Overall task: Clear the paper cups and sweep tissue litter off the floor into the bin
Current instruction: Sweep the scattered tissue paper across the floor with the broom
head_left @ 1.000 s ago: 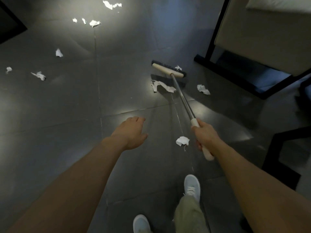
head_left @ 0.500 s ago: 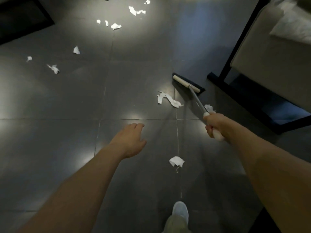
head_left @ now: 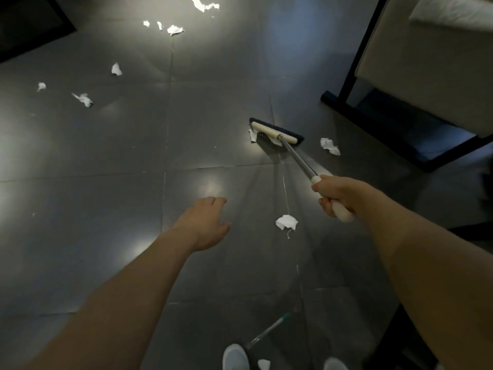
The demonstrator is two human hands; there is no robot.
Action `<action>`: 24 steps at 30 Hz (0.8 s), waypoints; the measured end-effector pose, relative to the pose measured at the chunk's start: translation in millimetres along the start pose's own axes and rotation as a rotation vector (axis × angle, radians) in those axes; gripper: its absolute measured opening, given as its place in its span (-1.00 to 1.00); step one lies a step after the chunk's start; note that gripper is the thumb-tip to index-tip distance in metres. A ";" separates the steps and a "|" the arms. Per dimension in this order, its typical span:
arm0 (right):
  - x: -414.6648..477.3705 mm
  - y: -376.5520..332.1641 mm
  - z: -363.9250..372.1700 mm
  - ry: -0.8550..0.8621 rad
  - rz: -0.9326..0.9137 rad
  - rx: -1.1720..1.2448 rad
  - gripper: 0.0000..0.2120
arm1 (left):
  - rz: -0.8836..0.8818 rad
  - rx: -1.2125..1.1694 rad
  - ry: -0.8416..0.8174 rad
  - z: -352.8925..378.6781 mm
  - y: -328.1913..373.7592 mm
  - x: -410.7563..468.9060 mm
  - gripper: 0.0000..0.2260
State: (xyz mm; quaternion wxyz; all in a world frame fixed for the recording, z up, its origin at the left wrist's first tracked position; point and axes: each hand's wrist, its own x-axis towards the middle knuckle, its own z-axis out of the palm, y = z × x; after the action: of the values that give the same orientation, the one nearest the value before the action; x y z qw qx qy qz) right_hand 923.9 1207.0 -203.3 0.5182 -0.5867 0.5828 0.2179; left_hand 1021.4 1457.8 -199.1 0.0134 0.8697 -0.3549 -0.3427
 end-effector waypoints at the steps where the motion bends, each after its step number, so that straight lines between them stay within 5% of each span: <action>1: -2.8 5.2 4.0 -0.002 0.000 -0.003 -0.74 | 0.004 0.002 0.006 1.7 -1.7 -3.1 -0.45; 10: -14.8 69.0 17.9 0.002 -0.069 -0.127 -0.72 | 0.011 0.024 0.056 10.1 14.6 -33.9 -0.45; 15: -29.5 121.9 -1.9 -0.027 -0.201 -0.423 -0.65 | 0.002 0.022 0.023 39.2 55.2 -63.5 -0.47; 24: -51.7 251.5 -24.2 -0.040 -0.234 -0.342 -0.64 | -0.064 -0.028 0.062 113.5 145.3 -123.0 -0.47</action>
State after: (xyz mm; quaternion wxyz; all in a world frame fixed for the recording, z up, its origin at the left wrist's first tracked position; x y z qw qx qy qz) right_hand 675.0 1264.3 -239.0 0.4444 -0.7254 0.4548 0.2636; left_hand 801.2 1451.2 -175.1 0.0256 0.8907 -0.3214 -0.3205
